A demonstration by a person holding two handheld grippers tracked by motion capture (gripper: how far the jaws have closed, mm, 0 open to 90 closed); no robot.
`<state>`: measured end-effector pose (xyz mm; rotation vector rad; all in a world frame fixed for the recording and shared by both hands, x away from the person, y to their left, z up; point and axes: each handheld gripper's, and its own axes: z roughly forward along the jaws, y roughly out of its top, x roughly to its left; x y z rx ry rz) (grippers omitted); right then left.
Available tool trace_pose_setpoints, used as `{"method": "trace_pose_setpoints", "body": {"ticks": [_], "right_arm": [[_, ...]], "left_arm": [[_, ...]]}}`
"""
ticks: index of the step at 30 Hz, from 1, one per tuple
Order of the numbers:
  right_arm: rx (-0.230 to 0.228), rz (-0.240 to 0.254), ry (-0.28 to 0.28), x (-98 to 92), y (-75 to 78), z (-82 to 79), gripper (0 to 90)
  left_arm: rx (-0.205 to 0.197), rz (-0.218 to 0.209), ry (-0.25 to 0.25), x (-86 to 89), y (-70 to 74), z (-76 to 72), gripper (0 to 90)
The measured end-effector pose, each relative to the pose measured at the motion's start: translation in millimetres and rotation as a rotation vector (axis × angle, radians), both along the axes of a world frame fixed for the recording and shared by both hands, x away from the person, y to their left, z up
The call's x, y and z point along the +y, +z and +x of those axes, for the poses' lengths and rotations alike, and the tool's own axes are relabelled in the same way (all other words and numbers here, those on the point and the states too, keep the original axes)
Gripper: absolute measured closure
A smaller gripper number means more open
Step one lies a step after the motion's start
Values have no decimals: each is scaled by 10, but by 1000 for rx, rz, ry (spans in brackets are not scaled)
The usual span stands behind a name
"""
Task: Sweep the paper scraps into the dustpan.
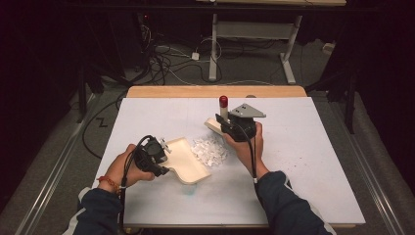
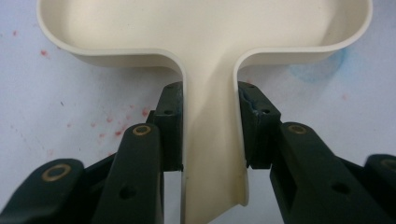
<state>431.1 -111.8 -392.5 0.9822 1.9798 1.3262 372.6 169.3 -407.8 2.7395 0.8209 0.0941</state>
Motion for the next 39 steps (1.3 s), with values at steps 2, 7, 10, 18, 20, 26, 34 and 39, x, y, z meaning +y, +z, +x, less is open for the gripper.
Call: {"method": "trace_pose_setpoints", "body": {"ticks": [2,7,10,18,20,26,34,39], "right_arm": [[3,12,-2,-5,8,-5,701],[7,33,2,11,4,-14,700],[11,47,3,29,-7,-30,699],[34,104,24,75,-17,-82,698],[37,122,43,103,-26,-117,696],[54,148,75,150,-16,-192,700],[55,169,118,259,7,-300,707],[50,184,151,292,69,-342,709]], "left_arm": [[7,4,-7,-42,0,32,633],[13,7,-21,-135,7,88,633],[20,0,-24,-182,-6,112,633],[25,-8,-26,-263,-21,146,632],[26,-11,-23,-260,-19,139,632],[27,-13,-20,-260,-38,139,632],[28,-16,-14,-275,-64,135,632],[32,-20,-11,-270,-103,143,632]]}}
